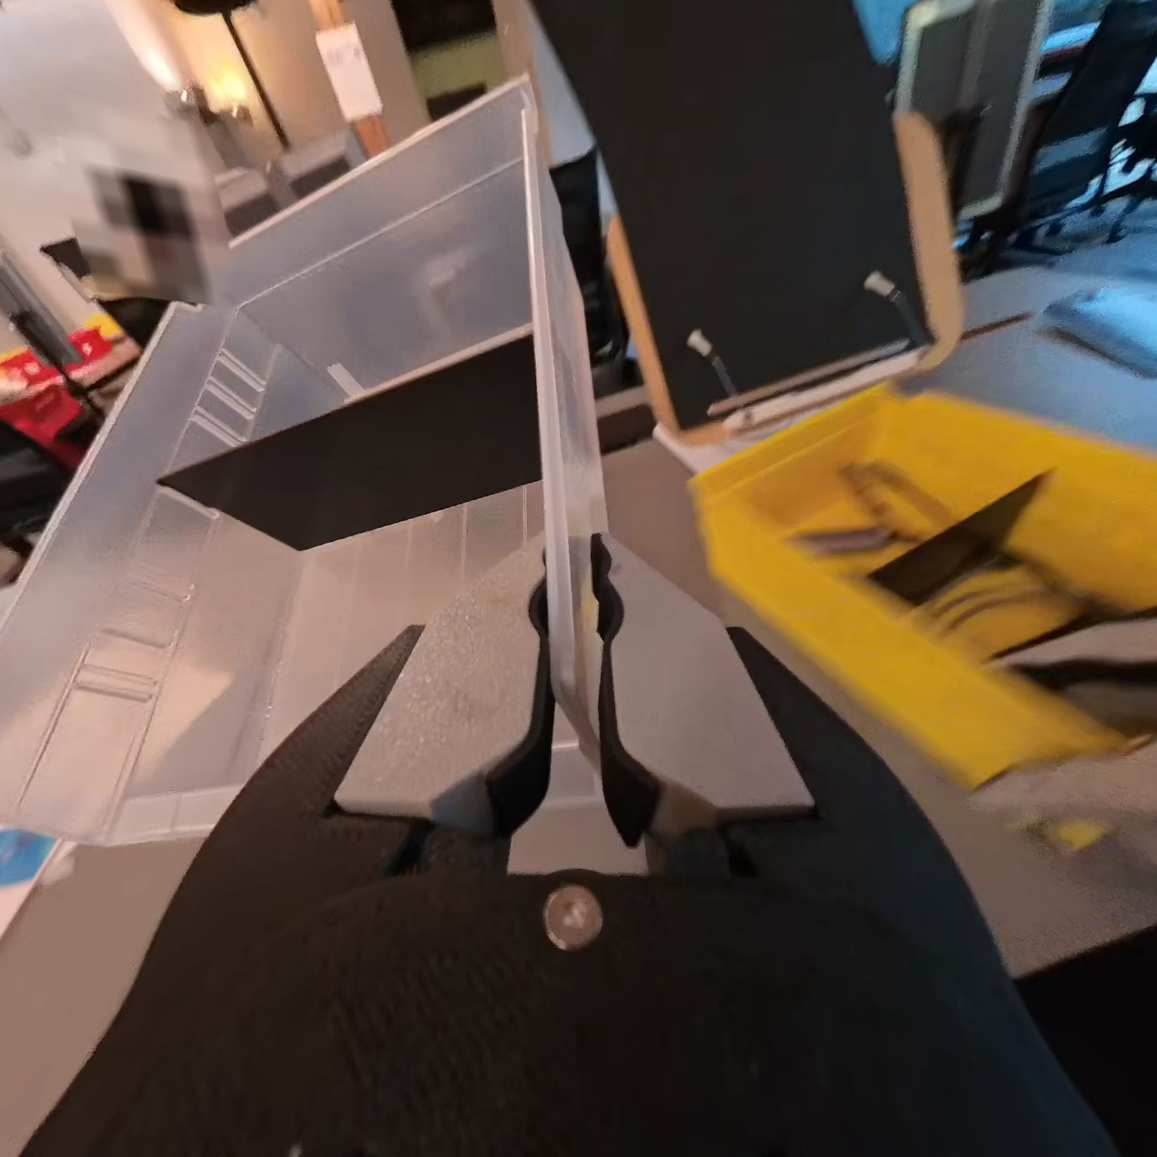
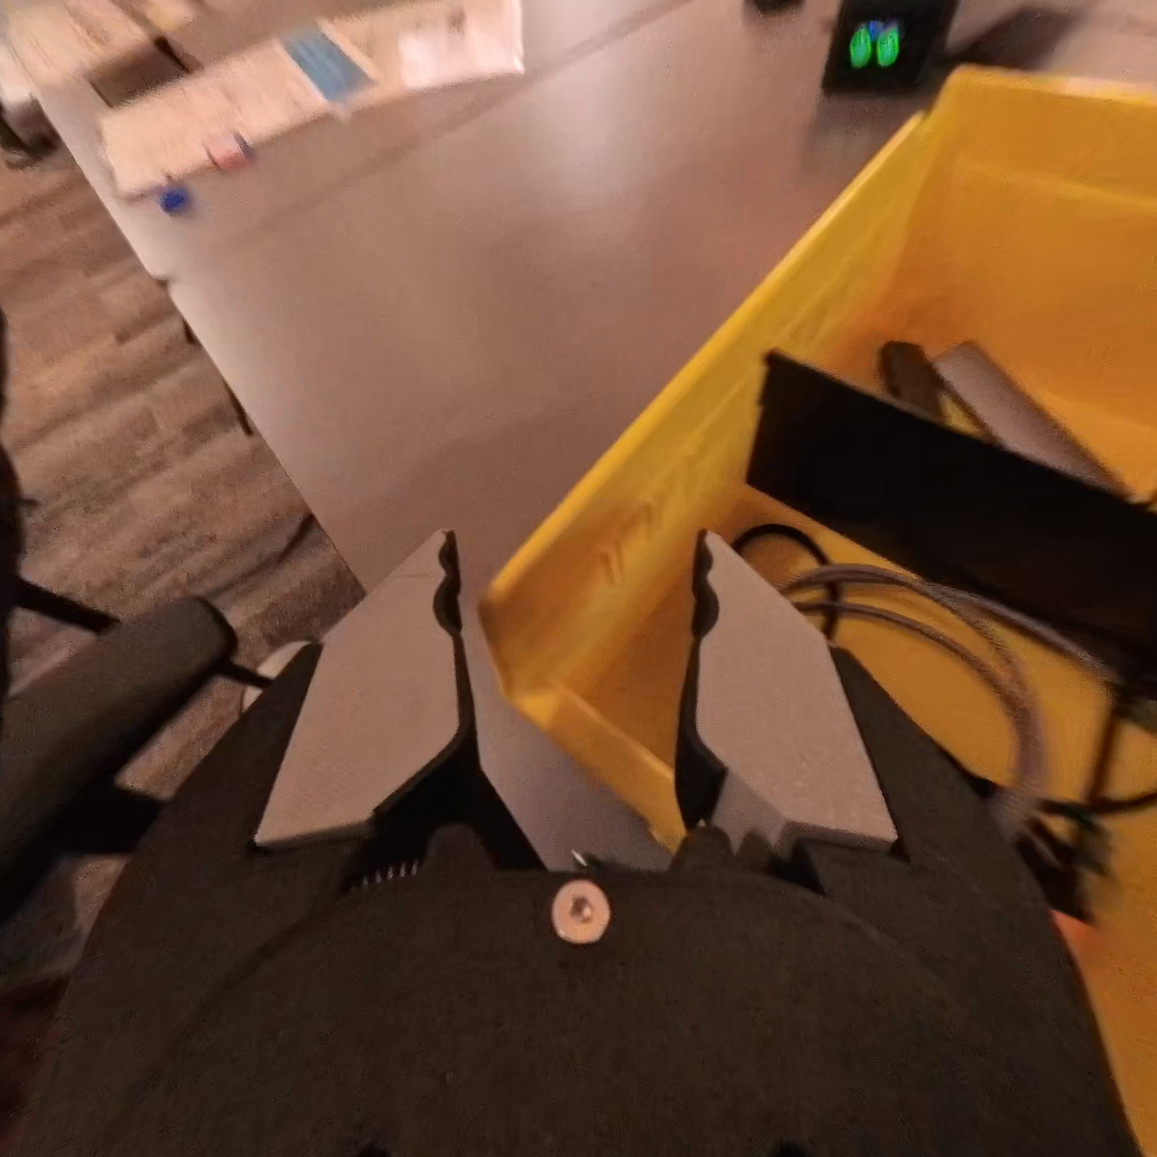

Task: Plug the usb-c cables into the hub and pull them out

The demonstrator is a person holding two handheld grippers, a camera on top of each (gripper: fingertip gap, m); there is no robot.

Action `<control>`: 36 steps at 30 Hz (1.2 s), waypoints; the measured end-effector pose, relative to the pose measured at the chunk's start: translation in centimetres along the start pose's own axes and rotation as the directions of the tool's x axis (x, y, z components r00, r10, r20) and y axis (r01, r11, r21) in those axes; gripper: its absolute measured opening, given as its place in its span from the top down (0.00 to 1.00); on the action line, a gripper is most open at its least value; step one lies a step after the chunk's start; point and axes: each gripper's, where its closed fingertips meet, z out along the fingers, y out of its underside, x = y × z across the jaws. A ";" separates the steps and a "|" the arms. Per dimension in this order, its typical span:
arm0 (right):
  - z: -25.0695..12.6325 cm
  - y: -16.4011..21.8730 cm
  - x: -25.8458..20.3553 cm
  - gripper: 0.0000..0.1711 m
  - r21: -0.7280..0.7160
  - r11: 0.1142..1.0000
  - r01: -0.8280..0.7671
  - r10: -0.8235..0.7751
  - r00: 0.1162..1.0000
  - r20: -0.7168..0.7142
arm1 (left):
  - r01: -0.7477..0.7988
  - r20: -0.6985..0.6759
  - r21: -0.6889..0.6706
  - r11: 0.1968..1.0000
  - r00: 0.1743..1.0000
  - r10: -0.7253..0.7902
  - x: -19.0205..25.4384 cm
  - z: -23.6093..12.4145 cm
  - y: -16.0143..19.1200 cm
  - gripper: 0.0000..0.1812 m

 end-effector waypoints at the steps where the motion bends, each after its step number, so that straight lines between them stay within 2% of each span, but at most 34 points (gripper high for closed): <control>1: 0.5 -1.9 -1.8 0.57 0.045 0.999 0.006 -0.006 1.000 -0.005 | -0.001 -0.021 0.024 1.000 1.000 0.001 0.7 0.1 -1.6 0.97; 3: -0.5 -5.4 -3.9 0.57 0.149 0.988 0.040 -0.033 0.998 -0.047 | 0.004 -0.061 0.061 0.998 0.998 -0.001 2.2 0.1 -4.3 0.97; 5: -3.3 -7.7 -4.8 0.55 0.234 0.970 0.068 -0.058 0.997 -0.052 | 0.015 -0.101 0.089 0.996 0.995 -0.006 4.1 0.1 -6.4 0.98; 9: -10.1 -8.9 -4.4 0.37 0.346 0.927 0.142 -0.156 0.988 0.012 | 0.013 -0.210 0.116 0.993 0.978 0.012 9.8 1.3 -7.9 0.98; 10: -11.8 -8.8 -3.4 0.36 0.365 0.917 0.163 -0.174 0.985 -0.002 | 0.026 -0.247 0.116 0.993 0.969 0.004 11.7 1.8 -7.7 0.98; 14: -17.9 -7.9 2.9 0.45 0.410 0.897 0.163 -0.109 0.982 -0.153 | 0.072 -0.398 0.070 0.995 0.917 -0.038 20.6 3.9 -4.9 0.98; 19: -22.9 -6.4 9.2 0.45 0.443 0.892 0.094 0.003 0.977 -0.212 | 0.032 -0.532 -0.076 0.997 0.844 -0.068 30.8 7.0 0.5 0.98; 20: -23.5 -6.2 10.4 0.45 0.442 0.893 0.087 0.022 0.972 -0.234 | 0.025 -0.566 -0.105 0.994 0.821 -0.080 32.8 7.6 1.6 0.98; 22: -24.0 -5.7 12.2 0.46 0.431 0.899 0.076 0.043 0.965 -0.260 | -0.044 -0.531 -0.042 0.998 0.847 0.015 35.3 8.7 2.7 0.98; 25: -23.2 -4.2 14.1 0.46 0.366 0.929 0.049 0.055 0.962 -0.269 | -0.130 -0.541 -0.078 0.988 0.838 0.068 38.4 9.4 4.7 0.98; 26: -22.7 -3.6 14.6 0.46 0.334 0.941 0.047 0.051 0.959 -0.278 | -0.163 -0.533 -0.072 0.984 0.840 0.100 38.6 9.3 4.9 0.97; 28: -21.8 -2.4 15.1 0.47 0.263 0.963 0.054 0.026 0.957 -0.290 | -0.155 -0.548 -0.045 0.987 0.830 0.105 37.9 8.2 4.2 0.86; 31: -20.5 -1.3 13.9 0.48 0.193 0.978 0.078 -0.030 0.970 -0.243 | -0.102 -0.622 -0.098 0.990 0.783 0.019 34.9 5.3 3.7 0.75; 33: -19.2 -0.8 12.4 0.48 0.139 0.985 0.106 -0.077 0.977 -0.199 | -0.089 -0.622 -0.125 0.988 0.783 -0.008 31.0 3.4 3.8 0.71; 36: -16.1 0.1 9.3 0.49 0.049 0.980 0.191 -0.184 0.975 -0.128 | -0.098 -0.480 -0.110 0.989 0.877 0.033 21.9 1.3 4.4 0.71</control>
